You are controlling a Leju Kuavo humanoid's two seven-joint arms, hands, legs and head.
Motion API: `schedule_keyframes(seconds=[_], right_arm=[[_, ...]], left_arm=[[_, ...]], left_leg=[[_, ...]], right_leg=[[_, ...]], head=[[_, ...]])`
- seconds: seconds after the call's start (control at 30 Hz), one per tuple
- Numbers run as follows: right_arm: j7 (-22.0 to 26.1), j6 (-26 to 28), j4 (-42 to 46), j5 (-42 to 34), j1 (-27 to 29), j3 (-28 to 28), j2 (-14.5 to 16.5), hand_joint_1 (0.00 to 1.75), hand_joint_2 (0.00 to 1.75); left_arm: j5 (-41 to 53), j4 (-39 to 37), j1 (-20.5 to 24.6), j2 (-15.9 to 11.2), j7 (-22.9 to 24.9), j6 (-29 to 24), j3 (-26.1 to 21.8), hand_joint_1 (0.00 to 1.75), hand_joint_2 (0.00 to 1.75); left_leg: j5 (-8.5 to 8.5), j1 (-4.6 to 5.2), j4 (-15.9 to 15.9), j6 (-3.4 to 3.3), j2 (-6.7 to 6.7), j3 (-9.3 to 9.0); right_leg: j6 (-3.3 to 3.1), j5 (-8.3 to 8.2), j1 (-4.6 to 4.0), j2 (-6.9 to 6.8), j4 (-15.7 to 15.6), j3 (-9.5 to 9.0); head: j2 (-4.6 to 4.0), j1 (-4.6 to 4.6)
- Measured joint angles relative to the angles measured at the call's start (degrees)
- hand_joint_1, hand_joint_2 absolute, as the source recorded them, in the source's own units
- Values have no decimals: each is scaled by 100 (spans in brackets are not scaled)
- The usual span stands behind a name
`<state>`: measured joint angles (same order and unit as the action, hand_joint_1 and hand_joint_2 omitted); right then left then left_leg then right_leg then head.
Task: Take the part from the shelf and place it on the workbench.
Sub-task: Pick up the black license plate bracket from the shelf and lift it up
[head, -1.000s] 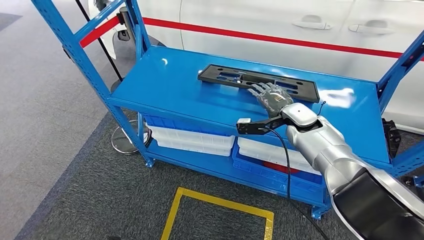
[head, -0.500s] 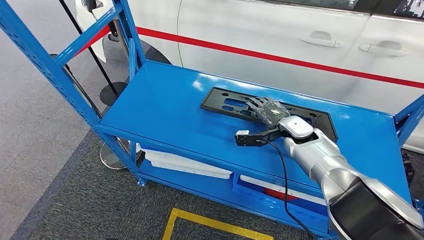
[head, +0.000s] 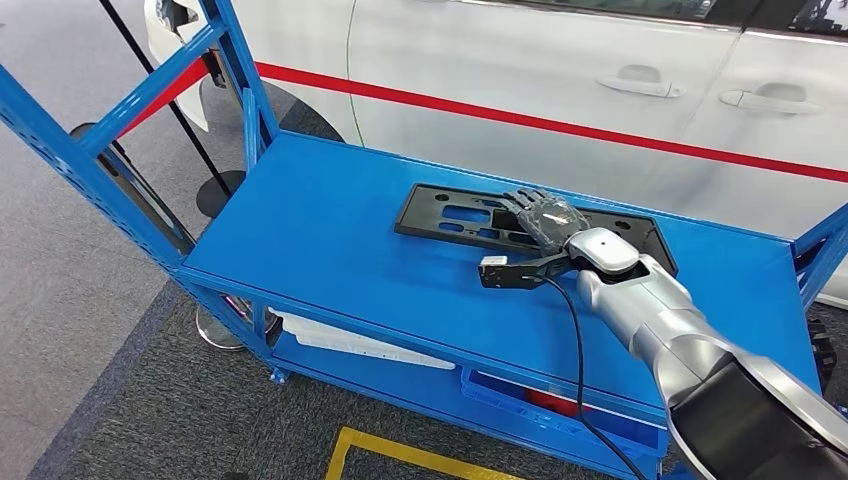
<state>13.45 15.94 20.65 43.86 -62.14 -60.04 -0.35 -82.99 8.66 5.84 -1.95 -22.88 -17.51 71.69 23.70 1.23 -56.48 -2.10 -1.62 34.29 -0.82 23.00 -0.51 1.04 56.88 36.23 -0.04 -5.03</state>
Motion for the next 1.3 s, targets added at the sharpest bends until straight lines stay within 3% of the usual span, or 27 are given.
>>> schedule_keyframes(seconds=[0.3,0.43,0.47,0.57,0.6,0.83,1.3], right_arm=[[232,-570,117,-472,10,0,69,0,175],[254,-550,194,-476,10,-2,70,0,175],[248,-520,206,-457,10,-3,70,20,175],[204,-373,229,-398,10,-7,70,151,175],[189,-311,236,-380,10,-9,70,175,175],[214,77,316,-342,23,-31,70,175,175],[306,-61,718,-569,-93,-30,31,175,175]], left_arm=[[-48,0,-9,11,-81,-3,0,0,0],[-51,0,-11,11,-81,-37,0,0,0],[-52,0,-11,13,-81,-44,0,0,0],[-57,0,-11,16,-75,-61,0,0,0],[-58,0,-11,16,-73,-66,0,0,0],[-134,0,-19,17,-83,-90,-2,0,0],[-240,0,-48,19,-161,-90,-11,0,0]], left_leg=[[4,-15,0,13,0,-9],[3,-14,-6,14,-1,-14],[3,-14,-8,14,-1,-14],[3,-12,-14,14,-1,-15],[4,-11,-16,13,-1,-15],[5,-4,-20,11,-1,-15],[6,-3,-20,10,0,-24]], right_leg=[[-9,4,1,-2,10,-9],[-9,3,4,-3,11,-19],[-8,3,5,-3,11,-21],[-8,2,8,-3,11,-24],[-7,2,9,-3,11,-25],[-4,1,16,-3,11,-27],[-3,1,16,-1,11,-34]], head=[[0,0],[0,1],[0,1],[0,1],[0,1],[0,1],[0,0]])
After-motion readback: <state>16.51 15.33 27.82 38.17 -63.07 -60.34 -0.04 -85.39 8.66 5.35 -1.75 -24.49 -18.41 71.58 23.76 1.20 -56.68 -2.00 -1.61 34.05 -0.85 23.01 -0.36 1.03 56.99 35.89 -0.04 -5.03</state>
